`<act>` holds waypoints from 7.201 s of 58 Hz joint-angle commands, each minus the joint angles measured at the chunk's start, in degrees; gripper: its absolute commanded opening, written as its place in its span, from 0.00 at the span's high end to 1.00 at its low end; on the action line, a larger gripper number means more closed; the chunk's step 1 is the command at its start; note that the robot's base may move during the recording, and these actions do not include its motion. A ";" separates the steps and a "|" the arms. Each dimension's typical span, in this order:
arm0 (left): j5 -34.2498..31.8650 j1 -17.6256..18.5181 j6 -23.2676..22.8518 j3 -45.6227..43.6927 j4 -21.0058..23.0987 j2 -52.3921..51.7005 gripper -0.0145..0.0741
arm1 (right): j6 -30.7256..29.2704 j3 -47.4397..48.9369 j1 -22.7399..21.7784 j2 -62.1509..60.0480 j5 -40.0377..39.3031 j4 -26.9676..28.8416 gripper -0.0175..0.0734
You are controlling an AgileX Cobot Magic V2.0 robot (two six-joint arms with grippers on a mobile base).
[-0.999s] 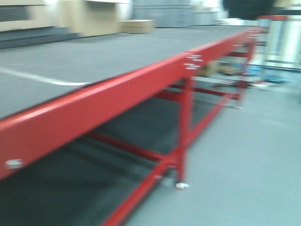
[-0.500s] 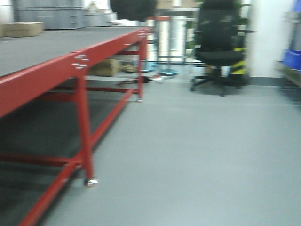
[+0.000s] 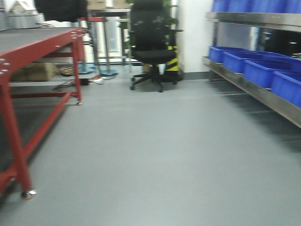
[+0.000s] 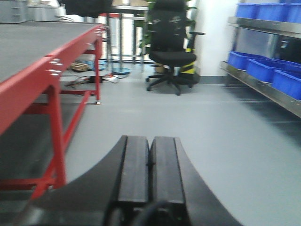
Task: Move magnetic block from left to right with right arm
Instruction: 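Drive the base away from the table holding the cube in the right gripper, then drive the base to the other carpeted table near the cardboard boxes, then lower the red cube onto the carpet with the right gripper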
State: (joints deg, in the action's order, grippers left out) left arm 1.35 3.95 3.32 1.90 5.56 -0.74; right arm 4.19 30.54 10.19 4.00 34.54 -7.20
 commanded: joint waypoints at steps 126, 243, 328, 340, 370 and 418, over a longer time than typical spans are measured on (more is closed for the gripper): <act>-4.61 0.30 -0.34 0.46 0.27 -0.36 0.98 | -0.30 1.42 -0.22 0.94 -5.30 -0.40 0.63; -4.61 0.30 -0.34 0.46 0.27 -0.36 0.98 | -0.30 1.42 -0.22 0.94 -5.30 -0.40 0.63; -4.61 0.30 -0.34 0.46 0.27 -0.36 0.98 | -0.30 1.42 -0.22 0.94 -5.30 -0.40 0.63; -4.61 0.30 -0.34 0.46 0.27 -0.36 0.98 | -0.30 1.42 -0.22 0.94 -5.79 -0.44 0.63; -4.61 0.30 -0.34 0.46 0.27 -0.36 0.98 | -0.30 2.50 -0.22 4.31 -6.59 1.26 0.63; -4.61 0.30 -0.34 0.46 0.27 -0.36 0.98 | -10.74 39.49 17.04 71.22 7.72 13.49 0.63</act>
State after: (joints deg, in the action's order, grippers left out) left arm 1.48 3.95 3.32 1.90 5.56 -0.74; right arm -6.13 65.96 26.45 71.82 43.28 5.79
